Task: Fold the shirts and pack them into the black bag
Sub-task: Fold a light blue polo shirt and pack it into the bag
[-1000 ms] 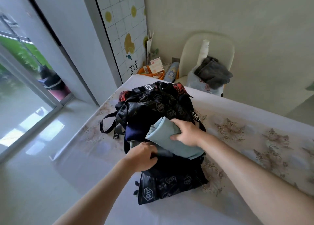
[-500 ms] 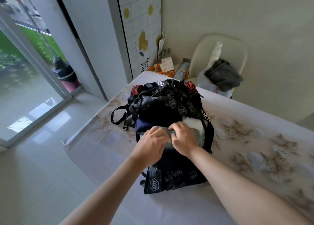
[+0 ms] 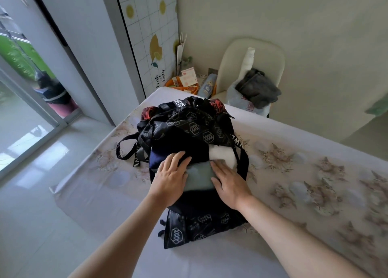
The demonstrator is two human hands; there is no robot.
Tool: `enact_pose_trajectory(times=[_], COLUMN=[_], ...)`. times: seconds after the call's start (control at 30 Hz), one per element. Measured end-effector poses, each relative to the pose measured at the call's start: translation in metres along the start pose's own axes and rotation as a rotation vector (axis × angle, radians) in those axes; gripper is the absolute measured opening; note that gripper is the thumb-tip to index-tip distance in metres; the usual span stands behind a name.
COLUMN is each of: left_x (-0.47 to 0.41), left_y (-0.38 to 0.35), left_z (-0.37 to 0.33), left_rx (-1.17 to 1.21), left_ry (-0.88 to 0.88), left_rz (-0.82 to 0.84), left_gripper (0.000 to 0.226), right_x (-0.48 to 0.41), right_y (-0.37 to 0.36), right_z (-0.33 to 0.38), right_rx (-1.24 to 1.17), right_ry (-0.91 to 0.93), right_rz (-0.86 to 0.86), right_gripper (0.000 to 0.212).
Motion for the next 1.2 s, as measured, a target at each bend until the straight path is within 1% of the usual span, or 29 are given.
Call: enact_pose_trajectory(times=[0.07, 0.13, 0.17, 0.2, 0.27, 0.3, 0.33, 0.37, 0.4, 0.43, 0.5, 0.53, 0.57, 0.6, 0.63, 0.67, 0.73, 0.77, 0.83, 0.9, 0.97, 1.0, 1.07, 1.1, 1.13, 1.17, 1.2], left_x=[-0.003, -0.007, -0.014, -0.024, -0.048, -0.062, -0.074, -0.086, -0.097, -0.105, -0.112, -0.112, -0.111, -0.111, -0.111, -0.112, -0.118, -0.124, -0.137, -0.149, -0.155, -0.156, -0.151, -0.145, -0.139, -0.13, -0.12], left_y=[-0.004, -0.005, -0.001, 0.007, 0.034, 0.049, 0.064, 0.076, 0.084, 0.087, 0.082, 0.079, 0.077, 0.075, 0.075, 0.075, 0.082, 0.087, 0.098, 0.106, 0.115, 0.12, 0.131, 0.135, 0.134, 0.129, 0.12], left_z=[0.004, 0.007, 0.007, 0.007, 0.006, 0.008, 0.013, 0.02, 0.03, 0.042, 0.067, 0.077, 0.083, 0.086, 0.087, 0.085, 0.078, 0.074, 0.062, 0.047, 0.029, 0.018, -0.009, -0.022, -0.036, -0.048, -0.058], left_rx=[-0.051, -0.149, -0.198, -0.223, -0.197, -0.16, -0.126, -0.1, -0.082, -0.055, 0.067, 0.167, 0.272, 0.325, 0.305, 0.244, 0.089, 0.02, -0.064, -0.071, -0.023, 0.026, 0.151, 0.182, 0.179, 0.164, 0.148], left_ry=[0.014, -0.01, -0.04, -0.078, -0.166, -0.174, -0.138, -0.054, 0.072, 0.226, 0.542, 0.662, 0.741, 0.764, 0.734, 0.686, 0.568, 0.498, 0.348, 0.254, 0.221, 0.206, 0.155, 0.117, 0.077, 0.05, 0.063], left_rz=[0.11, 0.202, 0.201, 0.157, -0.047, -0.168, -0.269, -0.329, -0.333, -0.272, -0.025, 0.097, 0.196, 0.269, 0.324, 0.352, 0.321, 0.285, 0.246, 0.271, 0.36, 0.438, 0.595, 0.67, 0.761, 0.877, 1.002], left_gripper=[0.053, 0.058, 0.058, 0.056, 0.041, 0.033, 0.029, 0.029, 0.032, 0.04, 0.062, 0.074, 0.082, 0.088, 0.091, 0.092, 0.092, 0.092, 0.094, 0.1, 0.099, 0.092, 0.063, 0.049, 0.041, 0.043, 0.05], right_x=[-0.002, -0.012, -0.021, -0.031, -0.057, -0.07, -0.085, -0.099, -0.111, -0.121, -0.137, -0.141, -0.144, -0.145, -0.145, -0.145, -0.138, -0.131, -0.114, -0.097, -0.081, -0.074, -0.06, -0.053, -0.046, -0.039, -0.032], right_y=[0.001, 0.016, 0.026, 0.037, 0.058, 0.07, 0.08, 0.088, 0.094, 0.097, 0.097, 0.097, 0.097, 0.097, 0.098, 0.099, 0.104, 0.107, 0.115, 0.125, 0.133, 0.133, 0.134, 0.134, 0.133, 0.131, 0.127], right_z=[-0.005, -0.005, -0.003, -0.003, 0.001, 0.005, 0.009, 0.014, 0.018, 0.022, 0.025, 0.026, 0.024, 0.022, 0.02, 0.018, 0.014, 0.011, 0.005, -0.003, -0.012, -0.018, -0.028, -0.031, -0.034, -0.035, -0.035], right_rx=[0.04, 0.091, 0.074, 0.04, -0.029, -0.071, -0.116, -0.162, -0.202, -0.235, -0.246, -0.22, -0.196, -0.201, -0.243, -0.303, -0.388, -0.419, -0.481, -0.482, -0.448, -0.436, -0.4, -0.373, -0.323, -0.252, -0.173], right_ry=[0.001, 0.029, 0.038, 0.052, 0.062, 0.046, 0.023, -0.017, -0.075, -0.138, -0.236, -0.264, -0.289, -0.31, -0.32, -0.31, -0.24, -0.195, -0.097, 0.028, 0.155, 0.185, 0.168, 0.139, 0.105, 0.072, 0.04], right_rz=[0.013, -0.074, -0.134, -0.195, -0.312, -0.356, -0.388, -0.38, -0.319, -0.214, 0.017, 0.088, 0.12, 0.123, 0.116, 0.107, 0.075, 0.051, -0.023, -0.152, -0.255, -0.279, -0.259, -0.212, -0.139, -0.035, 0.104], right_gripper=[0.059, 0.059, 0.055, 0.047, 0.03, 0.025, 0.027, 0.035, 0.045, 0.057, 0.081, 0.091, 0.097, 0.098, 0.093, 0.082, 0.053, 0.043, 0.034, 0.022, 0.024, 0.029, 0.032, 0.028, 0.023, 0.025, 0.034])
Point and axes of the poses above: each hand's wrist, its own x-axis away from the middle knuckle, its own y-axis out of the back of the hand, z = x × y, the point moved 3 cm from there along -x, towards the middle knuckle, and after that the axes turned 6 degrees about -y, right-handed, at the moved point
